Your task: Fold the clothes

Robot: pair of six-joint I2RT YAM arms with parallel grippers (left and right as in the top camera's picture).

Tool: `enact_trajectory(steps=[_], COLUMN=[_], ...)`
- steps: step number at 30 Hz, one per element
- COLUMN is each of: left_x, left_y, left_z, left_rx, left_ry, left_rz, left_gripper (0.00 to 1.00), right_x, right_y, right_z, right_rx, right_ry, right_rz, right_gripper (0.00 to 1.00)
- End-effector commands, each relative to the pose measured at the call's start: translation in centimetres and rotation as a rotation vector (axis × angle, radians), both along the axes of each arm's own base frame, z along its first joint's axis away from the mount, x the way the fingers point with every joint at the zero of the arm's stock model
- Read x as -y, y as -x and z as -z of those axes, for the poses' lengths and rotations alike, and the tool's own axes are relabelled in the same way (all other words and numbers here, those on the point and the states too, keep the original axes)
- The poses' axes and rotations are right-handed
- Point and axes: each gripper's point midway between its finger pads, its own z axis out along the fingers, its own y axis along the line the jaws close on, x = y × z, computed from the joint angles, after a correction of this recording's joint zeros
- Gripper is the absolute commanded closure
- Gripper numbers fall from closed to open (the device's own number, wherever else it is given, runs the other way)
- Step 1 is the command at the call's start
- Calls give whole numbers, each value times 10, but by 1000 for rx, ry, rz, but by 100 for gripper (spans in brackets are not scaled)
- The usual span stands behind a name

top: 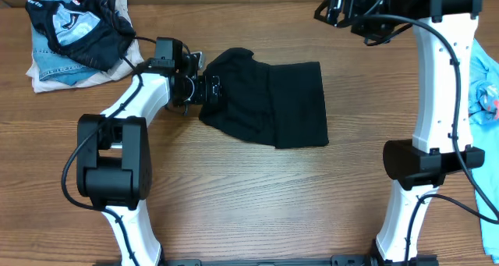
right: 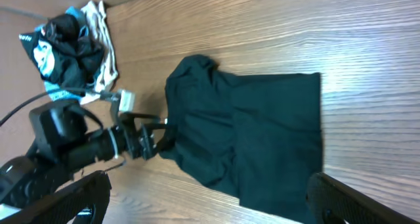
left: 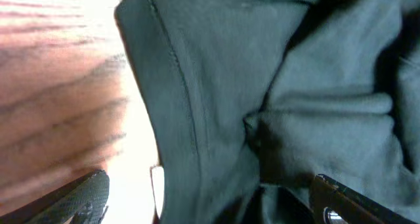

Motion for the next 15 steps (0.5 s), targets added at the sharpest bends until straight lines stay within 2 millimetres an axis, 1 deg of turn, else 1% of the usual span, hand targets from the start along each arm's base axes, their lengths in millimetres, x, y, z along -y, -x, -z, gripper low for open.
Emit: enact_trajectory(steps=[1, 4, 8, 9, 13, 15], left_x=[0, 11, 33, 34, 35, 36], left_y=[3, 7, 22, 25, 26, 28], left_z=[25, 31, 46, 49, 47, 47], left_rx=[-45, -67, -137, -148, -154, -159], left_ry=[-5, 60, 136, 128, 146, 151], left_rz=[7, 31, 81, 86, 92, 101], left_gripper=[0, 0, 2, 3, 0, 0], right_x=[-11, -16, -18, -18, -18, -18], right_y=[9, 11, 12, 12, 12, 12], right_z=[-14, -14, -15, -15, -15, -15], right_rx=[34, 34, 33, 33, 33, 33], right_ry=[-9, -11, -24, -23, -23, -23], right_rz=[-33, -45, -53, -53, -53, -53], right_gripper=[0, 0, 0, 0, 0, 0])
